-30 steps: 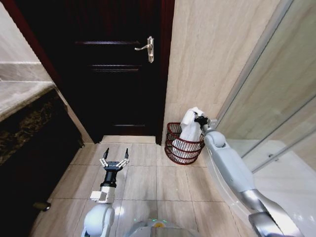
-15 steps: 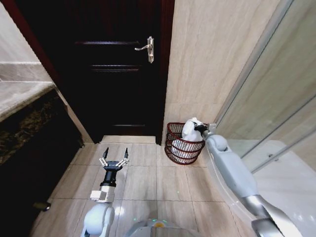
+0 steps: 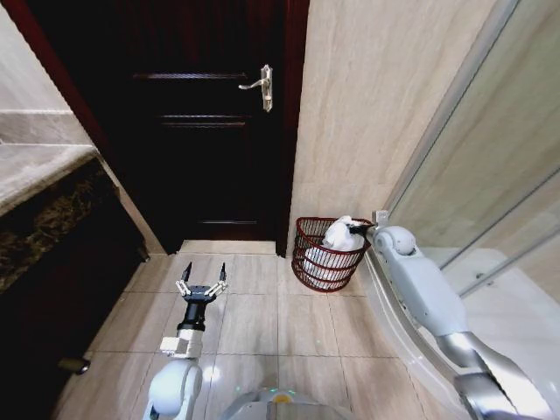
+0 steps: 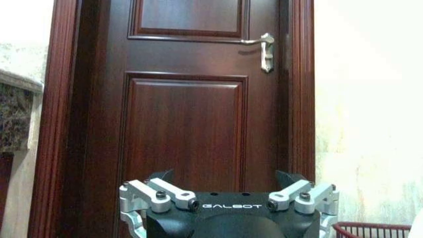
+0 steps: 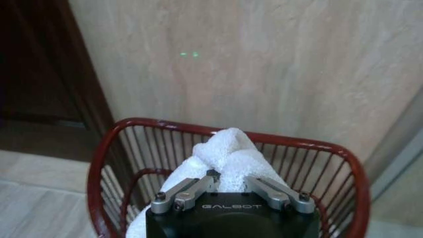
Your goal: Discard the used towel into the hamper.
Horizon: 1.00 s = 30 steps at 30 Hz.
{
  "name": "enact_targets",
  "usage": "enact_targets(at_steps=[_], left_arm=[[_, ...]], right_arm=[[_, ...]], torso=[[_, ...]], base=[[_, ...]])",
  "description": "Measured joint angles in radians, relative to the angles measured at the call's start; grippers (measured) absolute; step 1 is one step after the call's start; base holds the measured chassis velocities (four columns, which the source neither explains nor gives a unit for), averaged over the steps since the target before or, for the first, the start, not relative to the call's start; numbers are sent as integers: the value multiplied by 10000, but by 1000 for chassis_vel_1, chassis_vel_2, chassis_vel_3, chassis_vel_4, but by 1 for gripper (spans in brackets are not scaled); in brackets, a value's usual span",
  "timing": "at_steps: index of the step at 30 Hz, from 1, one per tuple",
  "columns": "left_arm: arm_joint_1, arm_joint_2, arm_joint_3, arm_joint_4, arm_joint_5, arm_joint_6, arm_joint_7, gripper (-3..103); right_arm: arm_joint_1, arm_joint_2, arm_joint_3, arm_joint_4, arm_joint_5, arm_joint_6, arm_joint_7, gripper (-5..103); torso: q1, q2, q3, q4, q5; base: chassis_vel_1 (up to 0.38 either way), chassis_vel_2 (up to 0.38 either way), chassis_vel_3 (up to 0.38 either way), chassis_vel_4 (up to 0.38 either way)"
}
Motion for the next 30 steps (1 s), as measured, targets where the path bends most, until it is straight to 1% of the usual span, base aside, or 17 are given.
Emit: enact_targets(at_steps=[7,10,11,12,15,17,18,19,20,21,22,23,24,25,27,28,30], left_arm=[[-111,-31,55,112,-34,14,-1,100],[-111,-33,85,121,-20,24,4,100],[-113,-28,86,120,-18,33,4,100],[-113,-28,86,120,-18,33,4,100],[-120,3,87,119,-20,46,7,100],[-121,4,87,119,-20,47,8,100],[-126,-3,92,119,-23,47,11,100],[-133,-10,96,119,-25,48,13,100],[-141,-15,102,119,-29,47,16,100],[-141,-15,102,119,-29,47,16,100],[-152,-7,109,122,-36,43,19,100],[-163,12,114,130,-41,39,23,100],[-163,12,114,130,-41,39,23,100],[-183,26,118,141,-49,35,24,100],[-238,64,131,171,-64,28,25,100],[-238,64,131,171,-64,28,25,100],[-297,64,183,221,-73,25,29,100]], right_arm=[[-25,152,0,-88,-517,19,-679,6],[-151,149,45,-47,-767,263,-860,3],[-224,133,80,-43,-854,544,-774,8],[-224,133,80,-43,-854,544,-774,8],[-478,3,262,189,-971,1243,-341,25],[-541,-32,330,290,-997,1428,-264,25],[-684,-88,480,522,-1070,1962,-59,35],[-786,-111,603,664,-1165,2482,68,35],[-899,-136,750,772,-1378,3228,178,41],[-899,-136,750,772,-1378,3228,178,41],[-1015,-151,914,872,-1769,3997,353,46],[-1079,-170,1036,976,-2016,4344,493,51],[-1079,-170,1036,976,-2016,4344,493,51],[-1143,-210,1160,1104,-2141,4511,592,57],[-1343,-331,1405,1407,-2091,4484,679,68],[-1343,-331,1405,1407,-2091,4484,679,68],[-1626,-456,1722,1694,-1519,4004,657,79]], torso=[[0,2,1,0,-3],[1,2,1,0,2],[1,2,1,0,0],[1,2,1,0,0],[1,2,2,0,2],[1,2,2,-1,1],[1,2,2,-1,0],[1,2,1,-2,0],[1,2,1,-1,0],[1,2,1,-1,0],[1,3,2,0,1],[1,2,2,-1,2],[1,2,2,-1,2],[0,3,1,1,-3],[1,4,1,0,-2],[1,4,1,0,-2],[1,4,1,0,-1]], base=[[0,0,0,0],[0,0,0,0],[0,0,0,0],[0,0,0,0],[0,0,0,0],[0,0,0,0],[0,0,0,0],[0,0,0,0],[0,0,0,0],[0,0,0,0],[0,0,0,0],[0,0,0,0],[0,0,0,0],[0,0,0,0],[0,0,0,0],[0,0,0,0],[0,0,0,0]])
